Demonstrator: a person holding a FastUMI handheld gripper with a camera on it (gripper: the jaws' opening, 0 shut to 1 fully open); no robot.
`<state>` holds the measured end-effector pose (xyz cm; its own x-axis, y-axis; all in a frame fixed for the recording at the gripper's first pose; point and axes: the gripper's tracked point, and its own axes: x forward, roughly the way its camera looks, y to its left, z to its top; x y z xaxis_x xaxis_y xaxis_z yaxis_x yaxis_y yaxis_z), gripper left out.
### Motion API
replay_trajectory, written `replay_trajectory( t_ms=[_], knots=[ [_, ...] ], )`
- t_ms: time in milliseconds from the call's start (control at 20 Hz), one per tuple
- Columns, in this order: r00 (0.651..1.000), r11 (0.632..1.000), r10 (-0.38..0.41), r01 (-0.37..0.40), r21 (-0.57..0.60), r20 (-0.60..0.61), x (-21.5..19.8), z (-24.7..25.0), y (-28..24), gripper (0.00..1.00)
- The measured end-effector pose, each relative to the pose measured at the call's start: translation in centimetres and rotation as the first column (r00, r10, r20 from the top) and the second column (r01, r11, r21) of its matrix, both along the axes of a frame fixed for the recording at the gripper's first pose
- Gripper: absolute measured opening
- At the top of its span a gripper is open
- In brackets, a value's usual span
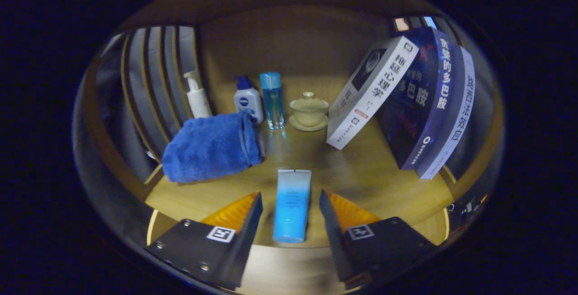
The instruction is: Pull open the drawer, take out the items inside it, and place them on the countertop above the cabinet.
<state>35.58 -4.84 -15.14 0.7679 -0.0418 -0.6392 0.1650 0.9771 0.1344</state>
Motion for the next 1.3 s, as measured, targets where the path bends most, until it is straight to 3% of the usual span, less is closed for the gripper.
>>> replay_trajectory(
  t_ms=[100,300,450,700,900,1000,1300],
  knots=[
    [0.997,1.000,0.030,-0.029,-0.004,0.066,-2.3,2.1,0.8,0.84],
    [0.973,0.998,0.048,-0.054,0.020,0.224,-8.7,6.3,2.8,0.88],
    [0.950,0.998,0.066,-0.067,-0.009,0.304,-14.7,7.3,4.2,1.00],
    [0.916,0.995,0.050,-0.011,-0.100,0.397,-22.9,6.4,4.1,1.00],
    [0.893,0.989,-0.012,0.077,-0.127,0.450,-27.3,4.8,3.2,0.99],
    [0.890,0.982,-0.027,0.108,-0.154,0.455,-28.4,3.8,2.9,1.00],
    [0.919,0.979,0.019,0.063,-0.194,0.393,-28.8,0.4,4.3,0.98]
  ],
)
